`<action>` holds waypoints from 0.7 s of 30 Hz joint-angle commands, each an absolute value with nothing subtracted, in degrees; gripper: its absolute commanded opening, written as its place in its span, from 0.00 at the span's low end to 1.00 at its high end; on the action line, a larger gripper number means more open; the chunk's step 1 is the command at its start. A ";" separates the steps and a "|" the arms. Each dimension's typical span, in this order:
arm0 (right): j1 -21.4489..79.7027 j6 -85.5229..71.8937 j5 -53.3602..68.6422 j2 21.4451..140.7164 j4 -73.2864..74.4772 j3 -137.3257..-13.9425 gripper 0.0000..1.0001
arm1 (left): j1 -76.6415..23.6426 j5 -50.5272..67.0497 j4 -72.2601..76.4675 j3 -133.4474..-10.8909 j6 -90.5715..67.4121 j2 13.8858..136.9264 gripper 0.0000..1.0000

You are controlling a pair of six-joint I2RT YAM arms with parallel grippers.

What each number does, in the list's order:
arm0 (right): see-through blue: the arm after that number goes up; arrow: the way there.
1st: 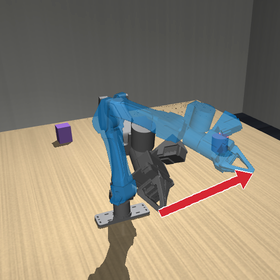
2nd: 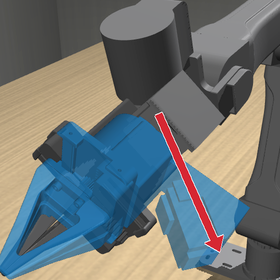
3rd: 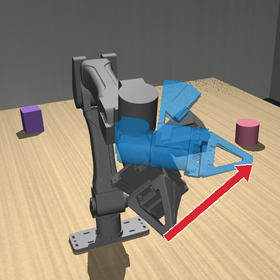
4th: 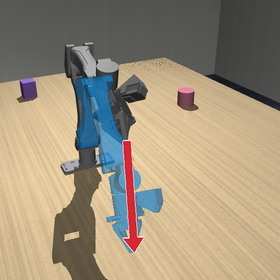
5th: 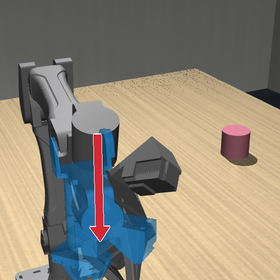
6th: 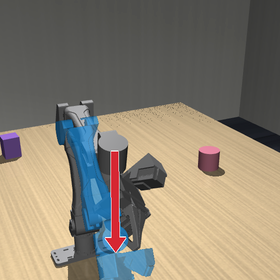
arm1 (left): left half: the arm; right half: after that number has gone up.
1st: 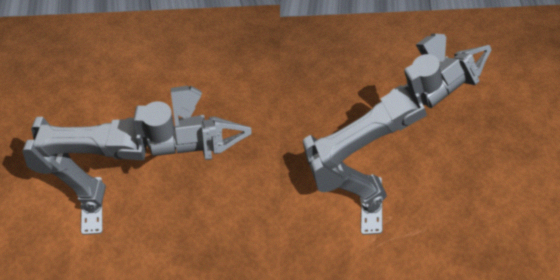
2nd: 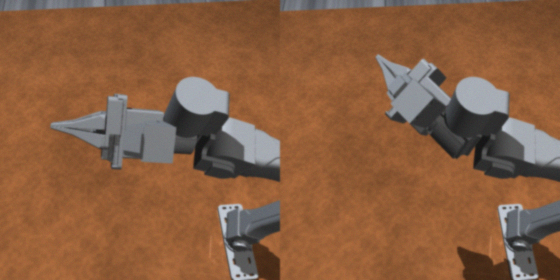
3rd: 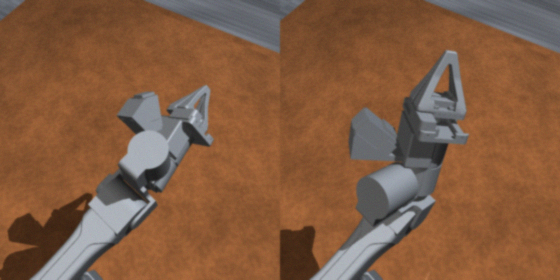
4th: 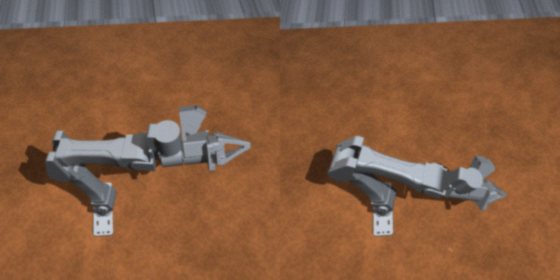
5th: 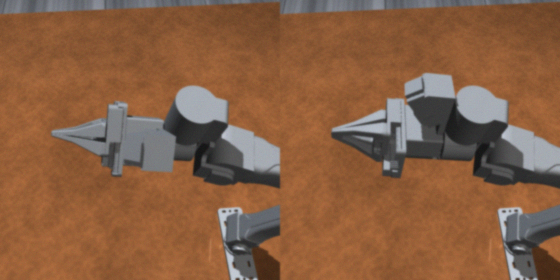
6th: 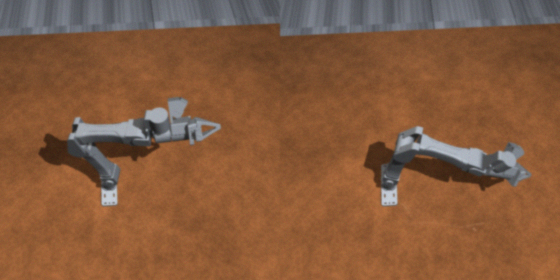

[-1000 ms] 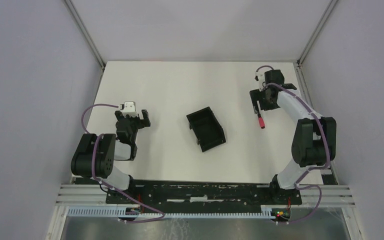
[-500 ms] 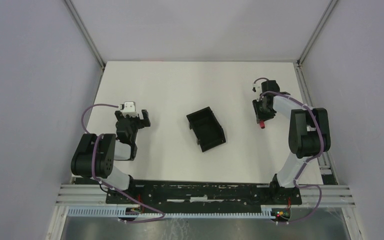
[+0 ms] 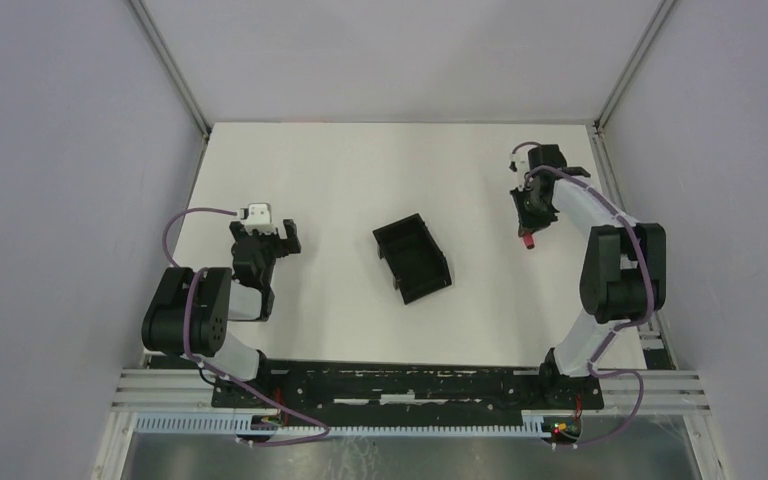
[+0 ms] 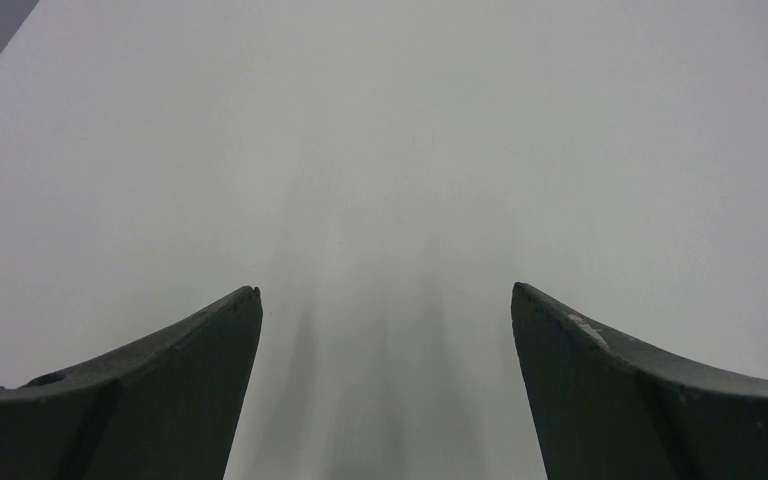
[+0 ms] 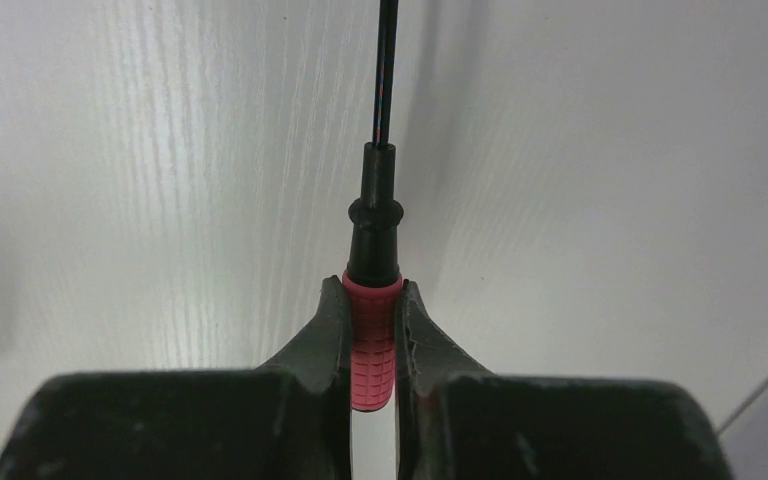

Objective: Put the screwdriver in the bin

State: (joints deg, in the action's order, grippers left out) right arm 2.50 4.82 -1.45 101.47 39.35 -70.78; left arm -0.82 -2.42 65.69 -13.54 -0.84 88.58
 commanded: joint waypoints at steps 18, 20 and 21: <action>30.03 -5.40 -1.70 89.66 43.76 -83.99 0.00 | -0.61 -1.93 67.41 -14.15 -1.67 88.15 1.00; 35.51 -5.01 -0.18 90.36 41.76 -83.19 0.00 | -0.62 -1.93 67.41 -14.15 -1.67 88.15 1.00; 37.92 -4.61 1.29 90.64 40.77 -82.41 0.00 | -0.62 -1.93 67.41 -14.15 -1.67 88.15 1.00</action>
State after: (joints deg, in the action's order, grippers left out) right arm 31.14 -3.31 -1.78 90.08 45.52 -81.84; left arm -0.82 -2.42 65.69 -13.54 -0.84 88.58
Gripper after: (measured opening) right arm 0.161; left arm 0.997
